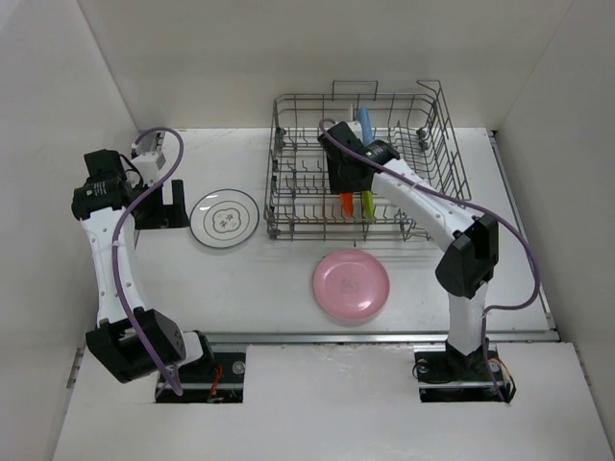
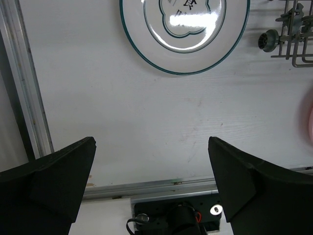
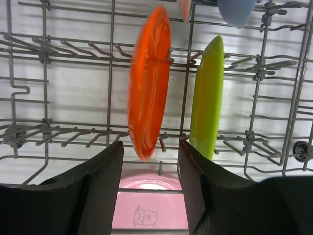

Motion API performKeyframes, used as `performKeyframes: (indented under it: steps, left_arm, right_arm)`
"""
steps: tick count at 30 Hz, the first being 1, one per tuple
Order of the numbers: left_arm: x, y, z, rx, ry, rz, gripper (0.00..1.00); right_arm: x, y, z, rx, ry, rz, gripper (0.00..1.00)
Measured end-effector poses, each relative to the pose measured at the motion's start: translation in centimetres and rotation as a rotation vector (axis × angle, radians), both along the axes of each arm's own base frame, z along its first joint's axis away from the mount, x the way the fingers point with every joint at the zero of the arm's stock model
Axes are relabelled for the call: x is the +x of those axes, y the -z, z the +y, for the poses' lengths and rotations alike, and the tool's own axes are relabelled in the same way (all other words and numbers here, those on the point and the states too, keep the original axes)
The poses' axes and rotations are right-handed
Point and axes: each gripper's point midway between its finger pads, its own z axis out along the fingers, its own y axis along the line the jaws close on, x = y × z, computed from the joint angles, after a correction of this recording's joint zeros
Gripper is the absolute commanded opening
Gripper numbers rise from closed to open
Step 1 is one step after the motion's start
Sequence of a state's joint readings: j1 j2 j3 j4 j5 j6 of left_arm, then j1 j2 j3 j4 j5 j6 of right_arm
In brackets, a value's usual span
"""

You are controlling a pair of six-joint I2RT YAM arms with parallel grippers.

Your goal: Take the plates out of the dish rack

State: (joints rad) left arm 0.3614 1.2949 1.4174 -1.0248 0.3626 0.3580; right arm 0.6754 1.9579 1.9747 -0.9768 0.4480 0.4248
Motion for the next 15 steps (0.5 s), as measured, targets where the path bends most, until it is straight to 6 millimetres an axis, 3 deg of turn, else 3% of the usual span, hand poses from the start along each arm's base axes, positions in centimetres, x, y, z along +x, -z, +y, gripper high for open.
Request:
performKeyframes:
  steps: [6, 10, 11, 13, 15]
  left_arm:
    - [-0.1, 0.1, 0.0, -0.002, -0.001, 0.007, 0.99]
    - [-0.1, 0.1, 0.0, -0.002, -0.001, 0.007, 0.99]
    - [-0.1, 0.1, 0.0, -0.002, -0.001, 0.007, 0.99]
    - [-0.1, 0.1, 0.0, -0.003, -0.001, 0.008, 0.99]
    - [-0.2, 0.1, -0.1, -0.003, -0.001, 0.01, 0.99]
  right_arm:
    - [1.3, 3.9, 0.4, -0.061, -0.014, 0.056, 0.48]
    - [1.8, 6.1, 0.7, -0.086, -0.033, 0.094, 0.29]
    - [1.9, 6.3, 0.7, -0.086, -0.036, 0.097, 0.17]
    - [2.4, 5.9, 1.5, -0.034, -0.027, 0.074, 0.05]
    - [2.3, 5.5, 1.5, -0.026, -0.026, 0.068, 0.0]
